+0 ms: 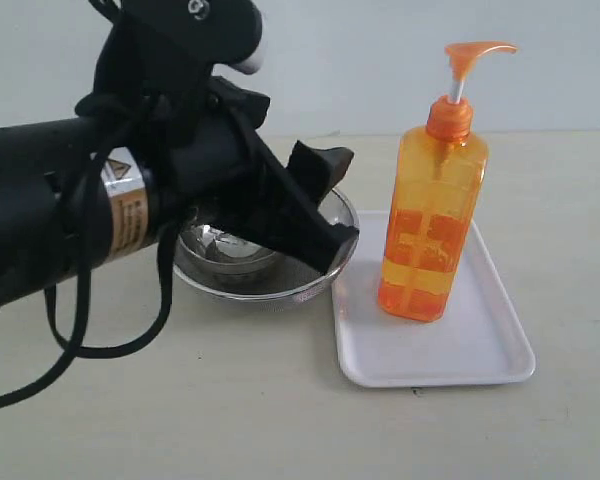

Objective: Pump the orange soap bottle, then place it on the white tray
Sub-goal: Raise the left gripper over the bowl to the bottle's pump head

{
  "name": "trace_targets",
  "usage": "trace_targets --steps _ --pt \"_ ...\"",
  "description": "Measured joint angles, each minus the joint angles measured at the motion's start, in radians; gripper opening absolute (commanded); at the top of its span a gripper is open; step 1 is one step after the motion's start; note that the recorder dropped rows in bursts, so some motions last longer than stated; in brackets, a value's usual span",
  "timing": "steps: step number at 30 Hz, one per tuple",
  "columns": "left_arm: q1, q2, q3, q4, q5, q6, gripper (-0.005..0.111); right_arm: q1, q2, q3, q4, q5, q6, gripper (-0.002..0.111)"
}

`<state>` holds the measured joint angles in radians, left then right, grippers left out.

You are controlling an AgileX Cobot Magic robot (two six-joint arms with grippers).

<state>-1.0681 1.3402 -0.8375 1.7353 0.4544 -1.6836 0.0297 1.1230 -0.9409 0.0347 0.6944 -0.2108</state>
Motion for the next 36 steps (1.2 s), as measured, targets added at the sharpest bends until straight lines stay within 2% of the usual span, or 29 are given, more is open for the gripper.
trace_targets --steps 5,9,17,22,25,30,36 --pt "0.012 0.052 -0.058 0.0 -0.051 -0.004 0.049 0.0 -0.151 0.076 0.0 0.002 0.013 0.0" --pt "0.063 0.094 -0.121 0.002 -0.162 -0.004 0.047 0.0 -0.259 0.137 0.002 0.002 0.024 0.0" --pt "0.269 0.168 -0.22 0.002 -0.474 -0.004 0.044 0.0 -0.438 0.173 0.064 0.048 0.029 0.0" --pt "0.406 0.232 -0.302 0.003 -0.729 -0.004 0.043 0.0 -0.494 0.174 0.084 0.082 0.029 0.0" --pt "0.466 0.284 -0.363 0.004 -0.874 0.006 0.043 0.0 -0.503 0.174 0.103 0.093 0.023 0.0" --pt "0.498 0.376 -0.47 0.005 -1.052 0.078 0.043 0.0 -0.504 0.174 0.141 0.102 -0.015 0.0" --pt "0.499 0.48 -0.574 0.007 -1.152 0.146 0.043 0.0 -0.504 0.174 0.149 0.104 -0.023 0.0"
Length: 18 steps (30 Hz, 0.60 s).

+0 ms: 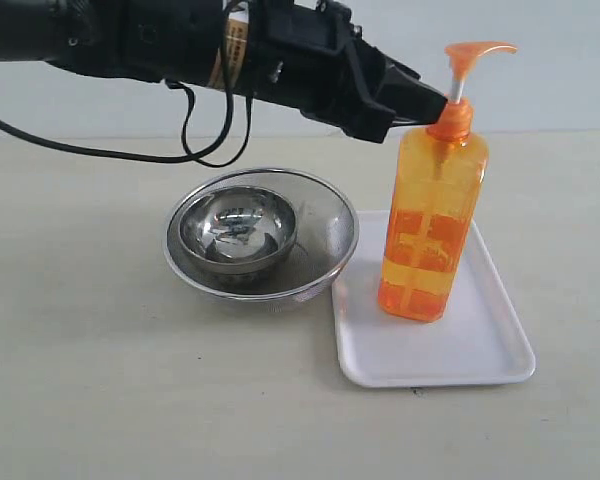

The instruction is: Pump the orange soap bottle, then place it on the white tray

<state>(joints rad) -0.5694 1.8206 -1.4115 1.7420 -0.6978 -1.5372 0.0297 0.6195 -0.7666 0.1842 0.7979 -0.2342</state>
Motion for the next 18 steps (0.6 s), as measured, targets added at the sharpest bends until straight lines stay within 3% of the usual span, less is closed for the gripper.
trace_targets --steps 7,13,18 --pt "0.012 0.099 -0.104 0.0 -0.026 0.017 0.044 0.0 0.0 0.0 0.0 0.0 -0.017 0.0" --pt "0.035 0.154 -0.157 0.0 -0.026 0.001 0.064 0.0 0.0 0.0 -0.002 -0.004 -0.025 0.0" --pt "0.035 0.158 -0.163 0.001 -0.026 -0.003 0.065 0.0 0.0 0.0 -0.003 -0.016 -0.025 0.0"
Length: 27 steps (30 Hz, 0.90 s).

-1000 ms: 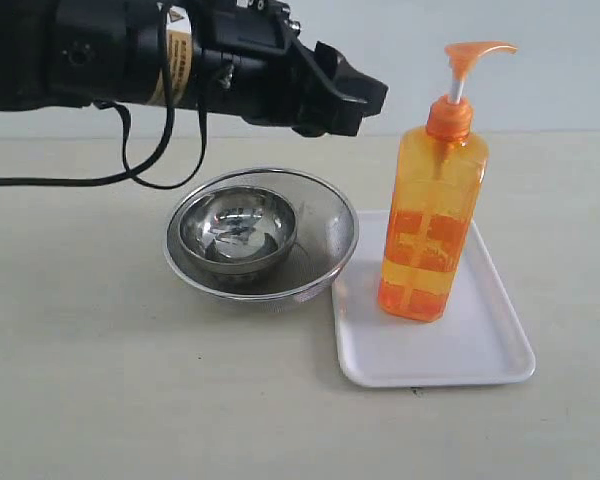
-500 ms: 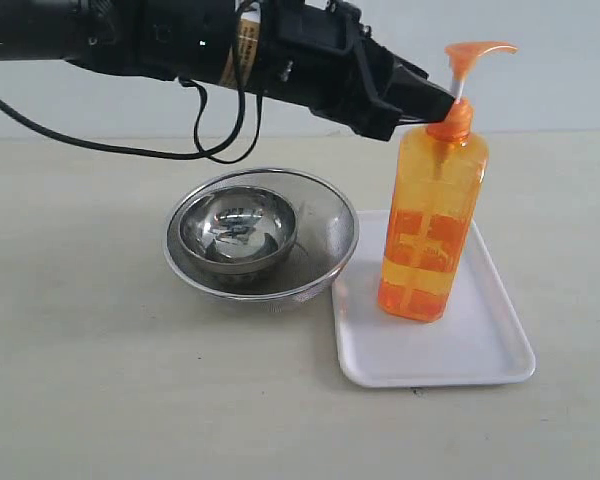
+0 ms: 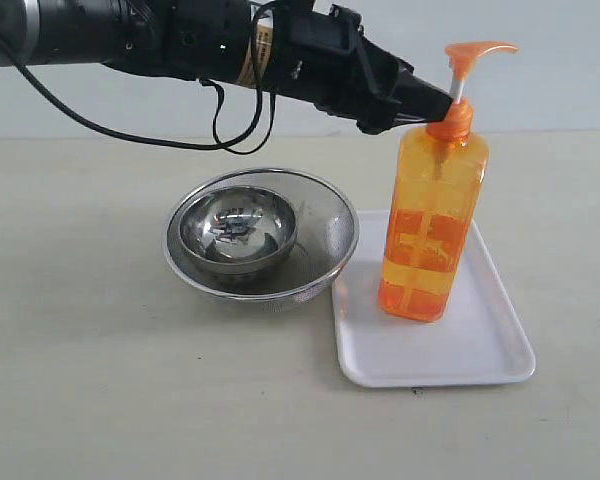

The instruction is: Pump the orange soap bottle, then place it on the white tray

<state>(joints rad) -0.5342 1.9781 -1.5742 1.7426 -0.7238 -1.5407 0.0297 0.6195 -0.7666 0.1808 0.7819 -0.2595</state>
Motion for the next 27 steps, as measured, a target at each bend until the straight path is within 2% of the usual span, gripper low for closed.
trace_targets --steps 11,27 --pt "0.0 0.054 0.0 -0.002 -0.022 -0.001 0.065 0.0 0.0 0.0 -0.003 -0.011 0.0 0.0" --pt "0.0 0.08 -0.002 -0.137 -0.09 0.07 0.06 0.0 0.0 0.0 -0.005 -0.011 0.0 0.0"
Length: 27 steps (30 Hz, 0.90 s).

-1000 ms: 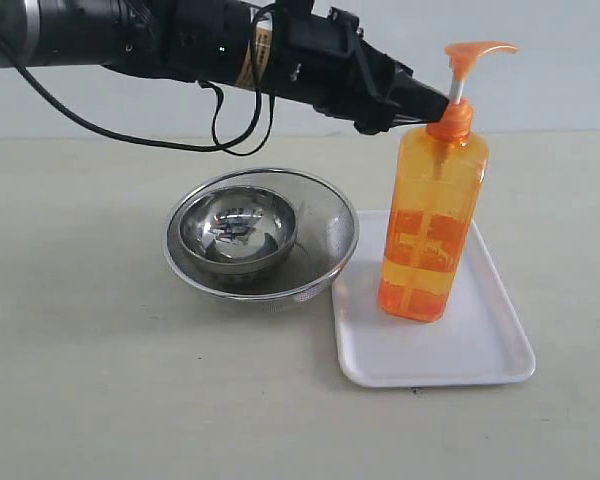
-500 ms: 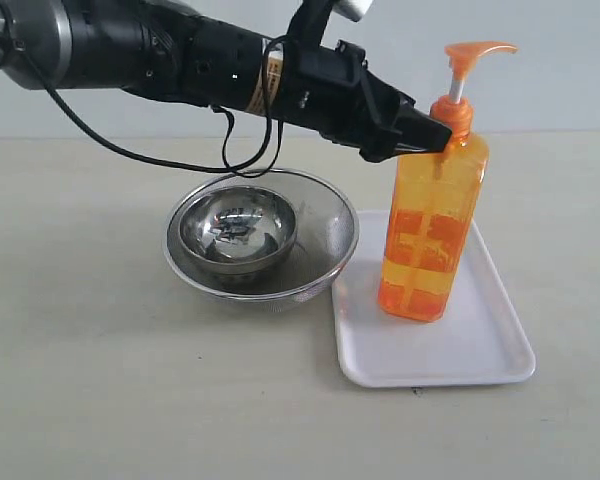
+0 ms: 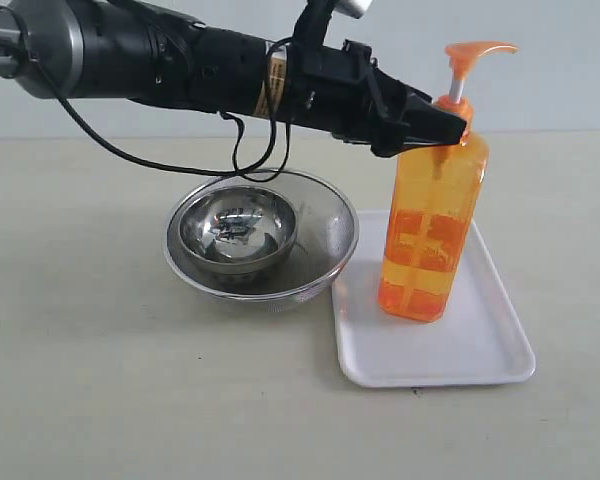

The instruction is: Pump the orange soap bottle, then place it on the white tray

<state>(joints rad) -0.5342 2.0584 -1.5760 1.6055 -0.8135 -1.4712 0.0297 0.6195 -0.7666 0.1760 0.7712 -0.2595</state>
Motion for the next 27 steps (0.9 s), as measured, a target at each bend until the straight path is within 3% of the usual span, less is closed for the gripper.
trace_targets --steps 15,23,27 --pt "-0.029 0.065 -0.074 -0.047 -0.018 0.036 0.058 0.0 0.0 0.0 0.0 -0.004 -0.002 0.0" --pt "-0.029 0.079 -0.081 -0.051 -0.009 0.048 0.008 0.0 0.0 0.0 -0.002 -0.021 -0.004 0.0" --pt "-0.029 0.079 -0.081 -0.051 -0.007 0.05 0.005 0.0 0.0 0.0 -0.006 -0.021 -0.008 0.0"
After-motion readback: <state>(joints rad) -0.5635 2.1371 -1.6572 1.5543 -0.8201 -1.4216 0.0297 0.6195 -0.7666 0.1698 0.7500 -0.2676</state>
